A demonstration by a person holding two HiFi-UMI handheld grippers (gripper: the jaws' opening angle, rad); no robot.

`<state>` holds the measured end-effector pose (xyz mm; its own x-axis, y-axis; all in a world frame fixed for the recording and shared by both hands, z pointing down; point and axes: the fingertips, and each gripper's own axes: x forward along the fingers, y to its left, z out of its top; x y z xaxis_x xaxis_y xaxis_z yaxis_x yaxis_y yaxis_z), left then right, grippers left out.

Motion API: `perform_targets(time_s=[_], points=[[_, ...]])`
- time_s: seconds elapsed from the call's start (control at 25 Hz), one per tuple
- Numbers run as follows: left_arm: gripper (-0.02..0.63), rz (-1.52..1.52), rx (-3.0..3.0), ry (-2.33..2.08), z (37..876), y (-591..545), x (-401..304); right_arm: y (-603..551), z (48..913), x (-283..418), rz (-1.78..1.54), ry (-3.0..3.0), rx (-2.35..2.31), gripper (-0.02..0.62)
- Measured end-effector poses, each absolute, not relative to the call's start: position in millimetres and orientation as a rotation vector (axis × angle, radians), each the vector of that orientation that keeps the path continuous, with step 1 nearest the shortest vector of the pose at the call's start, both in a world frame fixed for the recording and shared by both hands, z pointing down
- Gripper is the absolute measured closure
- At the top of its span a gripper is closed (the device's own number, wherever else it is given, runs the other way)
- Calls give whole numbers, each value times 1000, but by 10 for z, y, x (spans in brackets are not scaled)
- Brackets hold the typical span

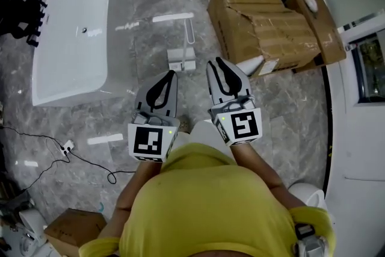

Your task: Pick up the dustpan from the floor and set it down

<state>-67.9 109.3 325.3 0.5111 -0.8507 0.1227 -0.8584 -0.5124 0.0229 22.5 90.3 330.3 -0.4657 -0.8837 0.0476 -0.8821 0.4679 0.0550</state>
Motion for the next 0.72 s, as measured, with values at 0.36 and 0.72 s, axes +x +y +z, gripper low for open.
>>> perform_targets(time_s=[0.36,0.72], points=[[603,139,2637,-1513,3337,740,-782,550,3435,209,1,-2590,1579,508],[603,114,2622,-1548,3355,-46,-685,-258,3736,226,20,-2618,1465,506]])
